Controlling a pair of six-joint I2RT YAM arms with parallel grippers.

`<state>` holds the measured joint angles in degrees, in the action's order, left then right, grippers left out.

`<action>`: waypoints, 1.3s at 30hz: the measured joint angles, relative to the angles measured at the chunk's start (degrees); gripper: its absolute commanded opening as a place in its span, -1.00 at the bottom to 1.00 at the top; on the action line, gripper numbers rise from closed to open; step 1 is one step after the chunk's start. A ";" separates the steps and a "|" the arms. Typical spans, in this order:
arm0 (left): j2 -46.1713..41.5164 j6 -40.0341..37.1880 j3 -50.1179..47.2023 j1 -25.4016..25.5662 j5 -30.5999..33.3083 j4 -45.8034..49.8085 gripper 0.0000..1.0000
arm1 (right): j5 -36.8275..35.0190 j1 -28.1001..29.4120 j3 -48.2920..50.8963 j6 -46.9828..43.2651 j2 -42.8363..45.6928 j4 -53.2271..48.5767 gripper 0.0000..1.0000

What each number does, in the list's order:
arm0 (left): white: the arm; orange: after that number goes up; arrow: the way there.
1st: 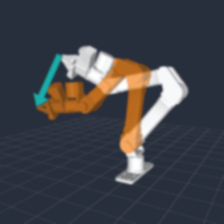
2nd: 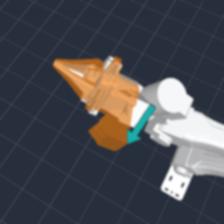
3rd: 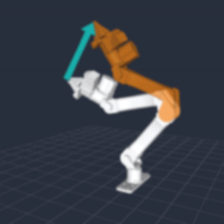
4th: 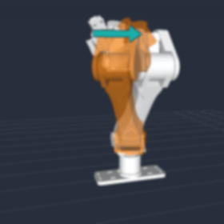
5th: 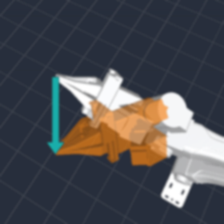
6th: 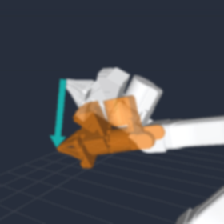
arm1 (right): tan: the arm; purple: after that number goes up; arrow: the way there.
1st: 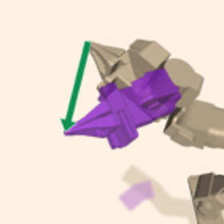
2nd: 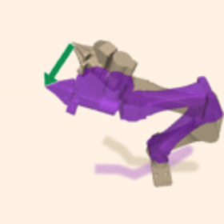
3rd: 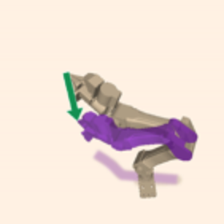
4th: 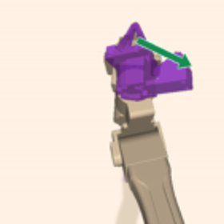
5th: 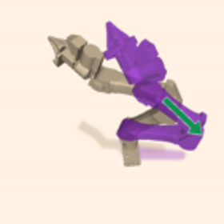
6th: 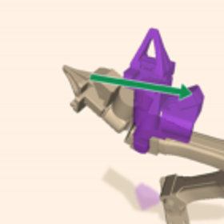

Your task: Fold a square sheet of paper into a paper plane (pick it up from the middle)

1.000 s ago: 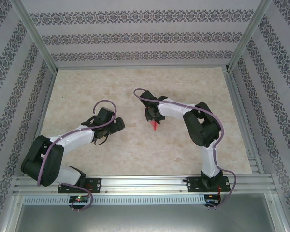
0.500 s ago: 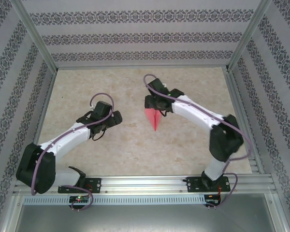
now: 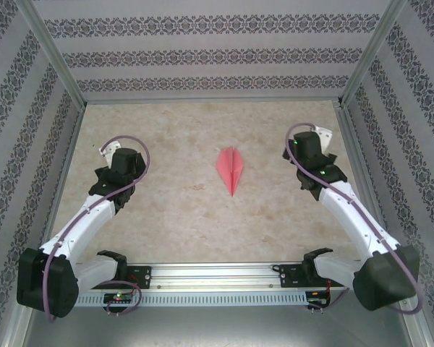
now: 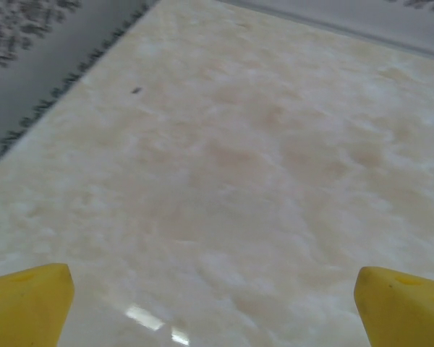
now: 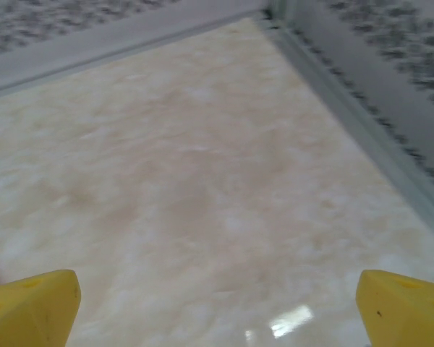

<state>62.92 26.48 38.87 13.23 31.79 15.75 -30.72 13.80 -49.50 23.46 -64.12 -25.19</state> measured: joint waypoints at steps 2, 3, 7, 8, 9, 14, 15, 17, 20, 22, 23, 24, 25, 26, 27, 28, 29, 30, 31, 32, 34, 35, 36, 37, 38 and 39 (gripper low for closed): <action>-0.11 -2.29 -3.58 -1.88 1.27 -4.00 1.00 | -1.05 -4.15 5.95 -2.23 2.16 5.53 0.96; -0.13 -3.52 -5.44 -2.73 1.75 -6.23 1.00 | -1.29 -5.92 8.87 -2.95 2.80 8.48 0.96; -0.11 -8.98 -11.72 -4.24 2.23 -15.58 1.00 | -2.71 -8.68 18.45 -7.61 1.68 20.06 0.96; -0.07 -10.34 -13.05 -4.55 1.81 -18.21 1.00 | -2.91 -8.72 19.65 -8.66 0.74 22.05 0.96; 0.04 -11.74 -14.56 -4.98 1.14 -21.42 1.00 | -2.91 -8.72 20.70 -9.81 -0.61 24.48 0.96; 6.14 -17.22 -20.11 -7.17 -5.14 -39.65 1.00 | -1.75 -9.05 24.57 -14.05 -6.67 38.73 0.96; 8.07 -18.16 -20.24 -7.23 -6.54 -42.27 1.00 | -1.31 -9.09 24.96 -14.62 -7.54 40.92 0.96; 10.91 -19.56 -20.22 -7.50 -9.09 -46.73 1.00 | 0.04 -9.46 25.86 -15.89 -8.57 46.01 0.96; 14.53 -20.94 -20.06 -8.39 -12.76 -52.68 1.00 | 2.95 -10.95 26.53 -17.11 -9.64 52.37 0.96; 17.29 -21.77 -19.89 -8.74 -14.95 -55.80 1.00 | 5.09 -12.04 26.53 -17.90 -10.71 55.69 0.96; 18.36 -22.01 -19.82 -8.76 -15.69 -56.76 1.00 | 5.97 -12.31 26.53 -18.25 -11.28 57.13 0.96; 19.43 -22.36 -19.80 -8.76 -16.68 -57.70 1.00 | 7.23 -12.68 26.53 -18.64 -12.13 59.04 0.96; 20.50 -22.77 -19.78 -8.76 -17.75 -58.66 1.00 | 8.31 -12.96 26.56 -18.84 -13.05 60.78 0.96; 21.44 -23.12 -19.71 -8.76 -18.51 -59.47 1.00 | 9.42 -13.20 26.69 -19.06 -14.23 62.93 0.96; 22.14 -23.34 -19.67 -8.79 -19.21 -60.00 1.00 | 10.34 -13.22 26.91 -19.19 -15.30 64.72 0.96; 22.82 -23.52 -19.63 -8.79 -19.85 -60.59 1.00 | 11.30 -13.20 27.28 -19.37 -16.37 66.60 0.96; 23.54 -23.71 -19.43 -8.79 -20.48 -61.11 1.00 | 12.13 -13.20 27.61 -19.56 -17.27 67.76 0.96; 24.24 -23.89 -19.26 -8.79 -20.87 -61.68 1.00 | 12.85 -13.20 27.82 -19.74 -17.88 68.30 0.96; 25.05 -24.04 -18.97 -8.76 -21.14 -62.29 1.00 | 13.35 -13.20 28.02 -19.89 -18.36 68.98 0.96; 25.68 -24.15 -18.67 -8.76 -21.31 -62.49 1.00 | 13.97 -13.20 28.22 -20.22 -18.82 70.03 0.96; 26.03 -24.44 -18.56 -8.76 -21.57 -62.90 1.00 | 14.69 -13.20 28.41 -20.44 -20.52 73.26 0.96; 26.03 -24.57 -18.45 -8.76 -21.73 -62.90 1.00 | 14.97 -13.20 28.44 -20.48 -21.27 74.14 0.96; 26.03 -24.70 -18.29 -8.76 -21.90 -62.93 1.00 | 15.26 -13.20 28.50 -20.57 -21.66 74.34 0.96; 26.03 -24.79 -18.03 -8.76 -21.94 -62.93 1.00 | 15.45 -13.20 28.61 -20.61 -21.68 74.34 0.96; 26.03 -24.81 -17.86 -8.72 -21.92 -62.93 1.00 | 15.47 -13.20 28.61 -20.63 -21.68 74.62 0.96; 26.03 -24.87 -17.62 -8.72 -21.92 -62.95 1.00 | 15.45 -13.20 28.61 -20.63 -21.68 74.99 0.96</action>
<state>88.95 1.61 21.26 4.51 9.87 -47.20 -15.27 0.60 -20.88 2.83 -85.80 49.80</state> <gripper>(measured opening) 0.999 0.981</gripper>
